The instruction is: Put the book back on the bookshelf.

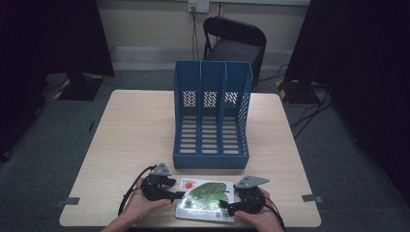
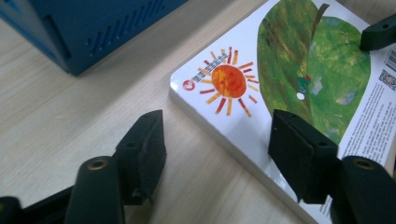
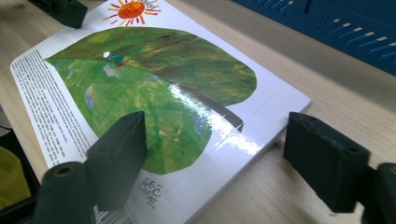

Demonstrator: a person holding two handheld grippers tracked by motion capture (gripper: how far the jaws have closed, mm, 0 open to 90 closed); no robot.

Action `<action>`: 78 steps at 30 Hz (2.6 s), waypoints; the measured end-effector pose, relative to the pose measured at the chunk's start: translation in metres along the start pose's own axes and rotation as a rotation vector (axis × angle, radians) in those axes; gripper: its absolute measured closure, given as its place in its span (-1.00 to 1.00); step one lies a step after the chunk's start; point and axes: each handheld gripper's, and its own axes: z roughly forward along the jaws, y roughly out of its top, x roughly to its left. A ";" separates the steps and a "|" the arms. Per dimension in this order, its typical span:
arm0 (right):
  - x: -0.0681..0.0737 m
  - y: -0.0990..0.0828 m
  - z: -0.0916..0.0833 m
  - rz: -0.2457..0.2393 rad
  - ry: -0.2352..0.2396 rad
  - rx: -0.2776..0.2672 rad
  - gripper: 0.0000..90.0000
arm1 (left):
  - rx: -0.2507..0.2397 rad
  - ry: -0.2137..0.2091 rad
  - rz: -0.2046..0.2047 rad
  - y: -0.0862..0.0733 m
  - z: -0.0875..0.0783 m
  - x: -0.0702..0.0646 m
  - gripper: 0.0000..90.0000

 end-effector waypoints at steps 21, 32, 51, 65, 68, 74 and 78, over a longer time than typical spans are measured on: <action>0.011 0.020 0.028 -0.036 0.023 -0.015 -0.73 | 0.019 0.061 -0.052 -0.003 -0.013 0.019 -0.04; 0.012 0.018 0.030 -0.012 0.063 -0.010 -0.71 | -0.009 0.046 -0.093 -0.005 -0.016 0.028 -0.12; 0.014 0.017 0.026 -0.020 0.084 0.010 -0.65 | -0.031 0.056 -0.104 0.000 -0.007 0.022 -0.41; 0.023 0.009 0.019 -0.050 0.137 0.041 -0.72 | -0.030 0.083 -0.090 0.000 -0.006 0.019 -0.41; 0.023 0.009 0.020 -0.059 0.139 0.048 -0.75 | -0.026 0.071 -0.089 0.000 -0.006 0.020 -0.44; 0.023 0.010 0.020 -0.064 0.142 0.053 -0.75 | -0.047 0.033 -0.136 -0.001 -0.009 0.023 -0.46; 0.024 0.009 0.020 -0.069 0.141 0.052 -0.78 | -0.072 0.001 -0.192 -0.002 -0.012 0.026 -0.46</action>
